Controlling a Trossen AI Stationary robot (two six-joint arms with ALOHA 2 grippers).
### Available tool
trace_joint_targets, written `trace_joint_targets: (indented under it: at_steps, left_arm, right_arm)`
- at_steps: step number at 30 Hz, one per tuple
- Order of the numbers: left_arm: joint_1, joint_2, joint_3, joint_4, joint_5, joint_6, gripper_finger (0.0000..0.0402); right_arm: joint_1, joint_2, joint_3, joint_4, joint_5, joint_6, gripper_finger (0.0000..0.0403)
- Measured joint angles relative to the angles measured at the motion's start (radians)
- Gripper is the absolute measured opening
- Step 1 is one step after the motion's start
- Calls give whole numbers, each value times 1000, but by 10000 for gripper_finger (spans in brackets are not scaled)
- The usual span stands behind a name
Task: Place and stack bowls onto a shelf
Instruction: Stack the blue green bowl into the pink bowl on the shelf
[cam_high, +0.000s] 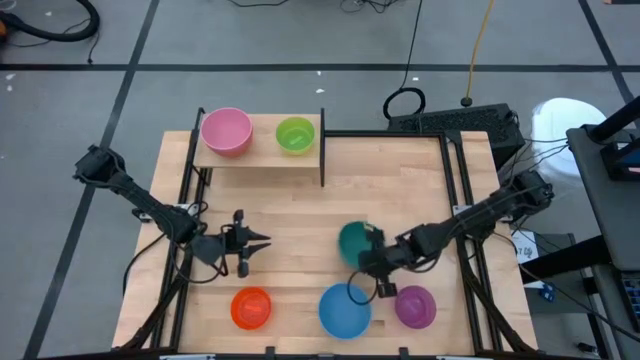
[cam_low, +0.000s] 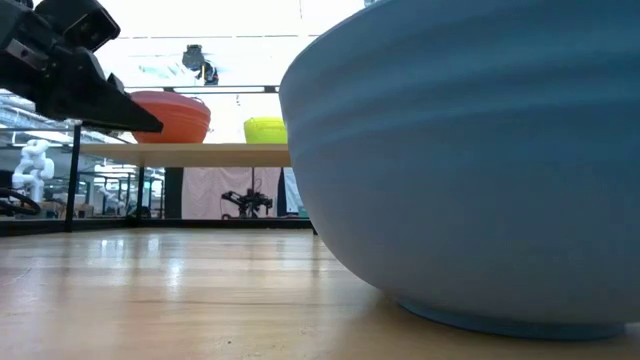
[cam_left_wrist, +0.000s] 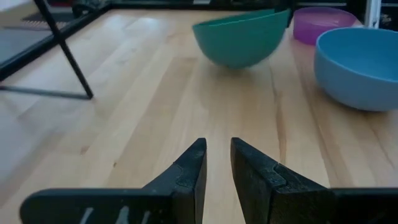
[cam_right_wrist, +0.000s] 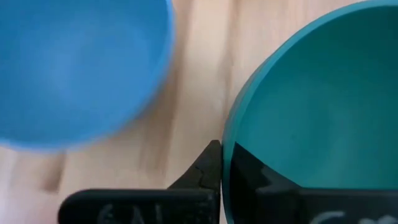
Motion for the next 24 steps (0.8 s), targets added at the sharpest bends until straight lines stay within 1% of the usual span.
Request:
trace_joint_targets:
  at_steps: [2,4,6,11,14,16,18,22,24]
  left_arm:
    - [12,0,0,36,22,38,88]
    - [33,-3,9,63,66,83,107]
    - [56,-3,42,69,103,127,138]
    - [89,-3,156,59,172,310,234]
    - [112,-3,247,8,262,416,269]
    - [141,-1,309,-57,354,474,276]
    - [178,11,363,-105,470,524,273]
    - [247,40,409,-121,666,619,248]
    - [282,54,411,-108,738,649,235]
  right_arm:
    - [-18,0,0,78,-37,-80,1]
    - [-30,0,0,146,-49,-159,1]
    - [-41,0,0,206,-55,-224,1]
    - [-71,0,0,327,-129,-330,1]
    - [-87,0,0,396,-195,-385,1]
    - [-99,3,0,458,-247,-413,0]
    - [-115,11,1,521,-310,-435,0]
    - [-139,39,2,617,-399,-482,0]
    - [-148,55,0,643,-474,-497,0]
